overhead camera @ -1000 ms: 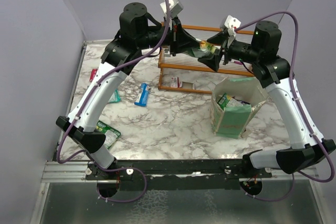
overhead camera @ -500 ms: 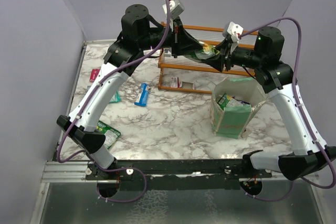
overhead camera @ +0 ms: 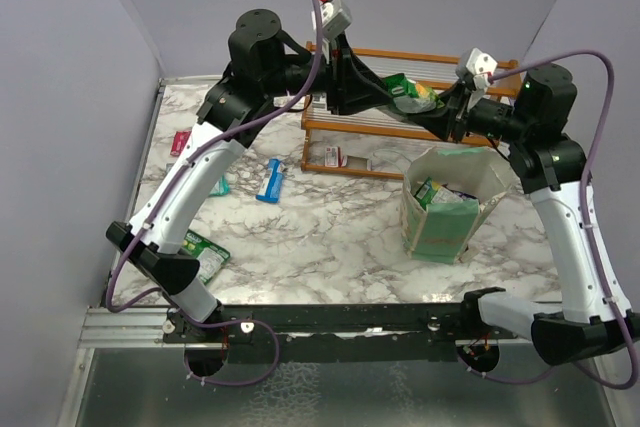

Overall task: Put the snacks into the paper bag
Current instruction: Place the snack in the paper bag.

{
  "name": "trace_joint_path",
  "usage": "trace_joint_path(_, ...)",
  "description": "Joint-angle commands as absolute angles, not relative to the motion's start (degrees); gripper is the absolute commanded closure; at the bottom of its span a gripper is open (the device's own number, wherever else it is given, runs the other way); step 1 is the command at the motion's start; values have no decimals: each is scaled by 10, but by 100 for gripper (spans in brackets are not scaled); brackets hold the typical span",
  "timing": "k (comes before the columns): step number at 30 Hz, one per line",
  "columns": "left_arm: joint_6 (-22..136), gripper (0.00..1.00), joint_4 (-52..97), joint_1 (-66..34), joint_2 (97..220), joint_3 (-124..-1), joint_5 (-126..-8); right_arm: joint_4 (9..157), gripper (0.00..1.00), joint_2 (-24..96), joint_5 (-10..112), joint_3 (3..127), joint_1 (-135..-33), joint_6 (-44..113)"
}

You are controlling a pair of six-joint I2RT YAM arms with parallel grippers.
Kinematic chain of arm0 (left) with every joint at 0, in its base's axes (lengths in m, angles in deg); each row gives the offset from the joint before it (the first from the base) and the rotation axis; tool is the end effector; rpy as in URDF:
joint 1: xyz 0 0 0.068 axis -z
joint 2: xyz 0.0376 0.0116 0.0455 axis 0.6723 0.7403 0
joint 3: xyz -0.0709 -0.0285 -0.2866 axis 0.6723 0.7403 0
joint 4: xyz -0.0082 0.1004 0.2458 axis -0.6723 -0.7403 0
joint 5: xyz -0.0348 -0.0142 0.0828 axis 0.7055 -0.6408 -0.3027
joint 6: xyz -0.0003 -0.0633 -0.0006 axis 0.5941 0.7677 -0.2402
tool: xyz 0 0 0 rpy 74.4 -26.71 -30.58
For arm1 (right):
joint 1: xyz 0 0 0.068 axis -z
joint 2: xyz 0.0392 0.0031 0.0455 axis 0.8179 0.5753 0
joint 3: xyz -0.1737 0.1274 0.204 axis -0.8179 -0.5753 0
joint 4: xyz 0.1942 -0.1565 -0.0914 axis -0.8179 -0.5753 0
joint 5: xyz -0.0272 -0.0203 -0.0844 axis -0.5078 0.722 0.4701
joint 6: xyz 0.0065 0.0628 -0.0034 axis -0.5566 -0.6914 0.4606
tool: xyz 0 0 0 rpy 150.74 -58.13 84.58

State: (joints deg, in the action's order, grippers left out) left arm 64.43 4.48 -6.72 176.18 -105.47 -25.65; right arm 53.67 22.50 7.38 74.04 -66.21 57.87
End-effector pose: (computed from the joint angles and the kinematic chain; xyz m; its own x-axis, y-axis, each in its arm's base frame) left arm 0.2606 -0.2317 0.5636 -0.2354 -0.0861 -0.9681 0.9686 0.0605 -0.2409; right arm 0.2202 0.0827 0.4878 0.0417 -0.1760 -0.9835 -0.8938 0.4333 -0.1154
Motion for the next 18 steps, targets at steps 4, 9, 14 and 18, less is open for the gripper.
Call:
trace_joint_path(4, 568, 44, 4, -72, 1724, -1063, -238, 528, 96, 142, 70, 707, -602, 576)
trace_joint_path(9, 469, 31, -75, -73, 1695, -1069, -284, 465, 96, 79, 92, 668, -546, 619)
trace_joint_path(14, 386, 23, -133, -78, 1660, -1053, -356, 373, 96, 14, 120, 633, -481, 687)
trace_joint_path(18, 339, 20, -155, -84, 1630, -1026, -413, 311, 95, -17, 148, 616, -438, 735)
